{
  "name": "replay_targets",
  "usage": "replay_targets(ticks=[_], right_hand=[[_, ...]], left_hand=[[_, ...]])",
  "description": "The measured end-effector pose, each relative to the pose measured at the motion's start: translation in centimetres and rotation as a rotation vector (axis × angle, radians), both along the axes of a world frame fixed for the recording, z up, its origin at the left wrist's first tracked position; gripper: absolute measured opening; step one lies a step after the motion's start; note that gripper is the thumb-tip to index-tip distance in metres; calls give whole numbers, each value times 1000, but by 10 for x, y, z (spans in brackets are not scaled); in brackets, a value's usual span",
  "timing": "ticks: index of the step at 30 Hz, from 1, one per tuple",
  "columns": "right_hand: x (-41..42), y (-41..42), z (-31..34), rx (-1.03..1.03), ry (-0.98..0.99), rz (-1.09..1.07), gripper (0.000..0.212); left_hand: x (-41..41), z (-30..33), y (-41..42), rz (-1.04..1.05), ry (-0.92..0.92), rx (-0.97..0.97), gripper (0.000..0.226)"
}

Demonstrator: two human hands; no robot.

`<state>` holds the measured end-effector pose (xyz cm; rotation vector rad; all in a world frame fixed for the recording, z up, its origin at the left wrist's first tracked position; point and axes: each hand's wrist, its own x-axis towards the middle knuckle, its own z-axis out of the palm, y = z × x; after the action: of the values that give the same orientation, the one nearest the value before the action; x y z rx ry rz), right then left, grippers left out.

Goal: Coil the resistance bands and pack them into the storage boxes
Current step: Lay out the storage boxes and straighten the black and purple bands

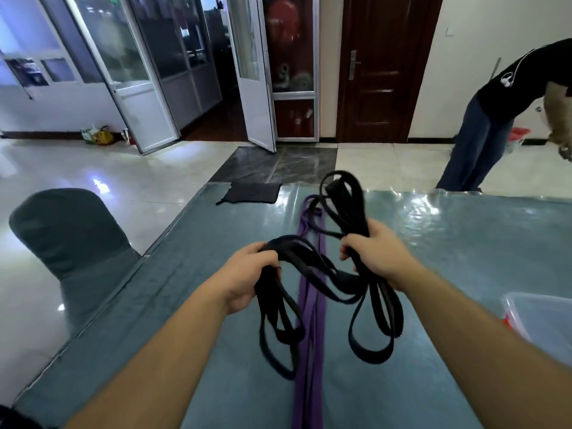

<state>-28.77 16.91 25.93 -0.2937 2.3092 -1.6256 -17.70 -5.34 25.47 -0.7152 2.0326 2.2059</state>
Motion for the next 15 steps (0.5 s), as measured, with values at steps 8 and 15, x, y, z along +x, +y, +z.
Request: replay_targets(ticks=[8, 15], right_hand=[[36, -21, -57, -229, -84, 46, 33], [49, -5, -75, -278, -142, 256, 79]], left_hand=[[-26, 13, 49, 208, 13, 263, 25], [-41, -6, 83, 267, -81, 332, 19]])
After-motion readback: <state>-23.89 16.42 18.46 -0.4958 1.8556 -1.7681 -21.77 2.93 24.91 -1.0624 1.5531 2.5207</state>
